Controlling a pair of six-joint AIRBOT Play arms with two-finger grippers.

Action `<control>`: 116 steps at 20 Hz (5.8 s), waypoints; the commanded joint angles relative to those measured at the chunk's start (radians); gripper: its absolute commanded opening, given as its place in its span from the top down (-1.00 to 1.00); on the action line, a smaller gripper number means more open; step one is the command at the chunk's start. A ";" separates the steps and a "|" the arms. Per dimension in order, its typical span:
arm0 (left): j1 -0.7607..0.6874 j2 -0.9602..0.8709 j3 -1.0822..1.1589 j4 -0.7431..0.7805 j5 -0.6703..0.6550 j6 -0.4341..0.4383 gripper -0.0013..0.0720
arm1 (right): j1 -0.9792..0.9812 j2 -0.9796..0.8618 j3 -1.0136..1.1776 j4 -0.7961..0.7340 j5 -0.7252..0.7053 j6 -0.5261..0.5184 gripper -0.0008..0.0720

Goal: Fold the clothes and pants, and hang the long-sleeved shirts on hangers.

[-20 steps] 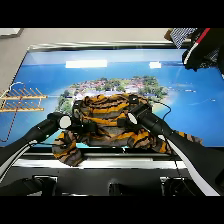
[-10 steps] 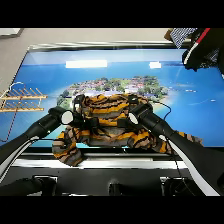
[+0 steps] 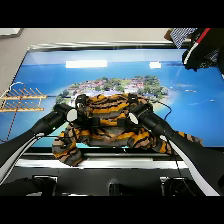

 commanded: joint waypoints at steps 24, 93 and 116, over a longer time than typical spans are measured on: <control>0.075 0.077 0.809 0.176 -0.452 0.138 0.87 | 0.001 0.172 0.687 -0.205 0.243 -0.105 0.90; -0.023 -0.005 0.312 -0.045 -0.190 0.017 0.87 | 0.181 0.346 -0.008 -0.520 0.262 0.548 0.90; 1.100 0.343 0.188 0.212 -0.270 0.428 -0.55 | 0.182 0.341 -0.008 -0.443 0.101 0.408 0.89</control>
